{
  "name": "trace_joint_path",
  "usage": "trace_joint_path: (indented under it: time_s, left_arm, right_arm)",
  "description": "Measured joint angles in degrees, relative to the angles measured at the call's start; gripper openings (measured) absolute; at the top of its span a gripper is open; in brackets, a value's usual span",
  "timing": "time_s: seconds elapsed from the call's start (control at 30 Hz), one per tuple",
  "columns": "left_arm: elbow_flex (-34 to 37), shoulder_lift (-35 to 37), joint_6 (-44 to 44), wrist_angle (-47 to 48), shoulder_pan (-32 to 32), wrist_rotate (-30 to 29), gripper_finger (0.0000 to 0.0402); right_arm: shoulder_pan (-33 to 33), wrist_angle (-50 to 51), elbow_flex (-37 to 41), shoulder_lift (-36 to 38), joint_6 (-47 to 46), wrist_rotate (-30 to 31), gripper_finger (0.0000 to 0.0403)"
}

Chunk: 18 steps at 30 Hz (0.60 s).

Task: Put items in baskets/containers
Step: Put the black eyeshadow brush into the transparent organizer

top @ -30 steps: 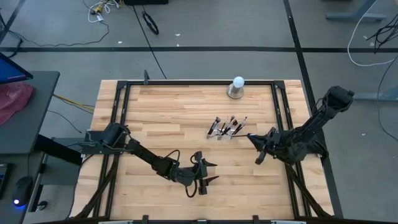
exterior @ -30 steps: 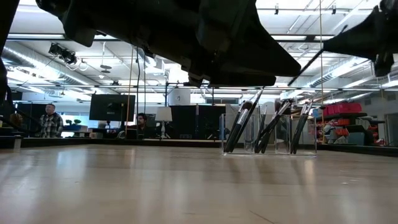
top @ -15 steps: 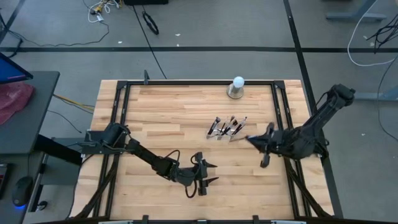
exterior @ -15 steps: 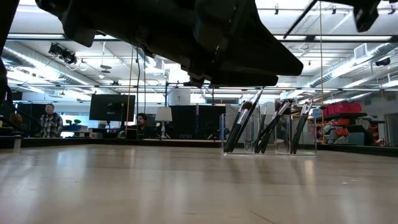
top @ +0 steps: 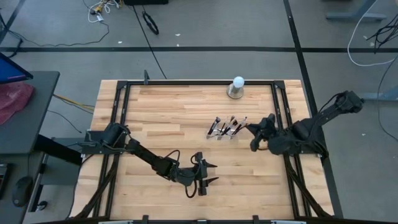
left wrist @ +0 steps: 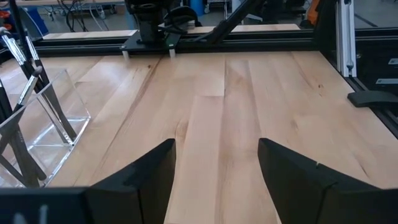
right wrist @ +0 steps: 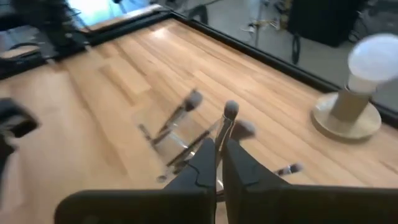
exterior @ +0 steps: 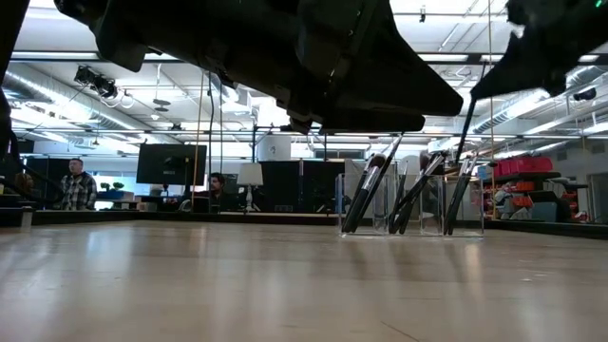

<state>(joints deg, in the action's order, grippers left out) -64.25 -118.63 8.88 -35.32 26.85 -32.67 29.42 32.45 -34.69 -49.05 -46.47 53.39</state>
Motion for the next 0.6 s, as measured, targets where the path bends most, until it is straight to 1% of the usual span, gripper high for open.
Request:
trace_joint_path:
  time_s: [0.1, 0.17, 0.3, 0.37, 0.47, 0.6]
  left_arm:
    - [0.00, 0.00, 0.00, 0.01, 0.00, 0.01, 0.0234]
    - [0.00, 0.00, 0.00, 0.01, 0.00, -0.01, 0.0234]
    - [0.00, 0.00, -0.01, 0.02, 0.00, -0.01, 0.0234]
    - [0.00, 0.00, -0.02, 0.03, -0.04, 0.00, 0.0234]
    - [0.00, 0.00, -0.02, 0.03, -0.04, -0.01, 0.0234]
    - [0.00, 0.00, -0.01, 0.03, -0.04, 0.00, 0.0234]
  right_arm:
    - [-3.90, -6.09, 3.97, 0.01, 0.24, -2.33, 0.0003]
    - [-6.60, -10.57, 6.60, -0.03, 1.75, -5.07, 0.0003]
    - [-11.67, -19.30, 10.61, -0.01, 5.00, -12.49, 0.0004]
    - [-13.64, -22.12, 12.10, -0.01, 5.36, -14.68, 0.0004]
    - [-15.91, -22.81, 13.10, -0.01, 5.35, -16.89, 0.0011]
    - [-18.04, -23.21, 14.08, -0.01, 5.16, -20.95, 0.0035]
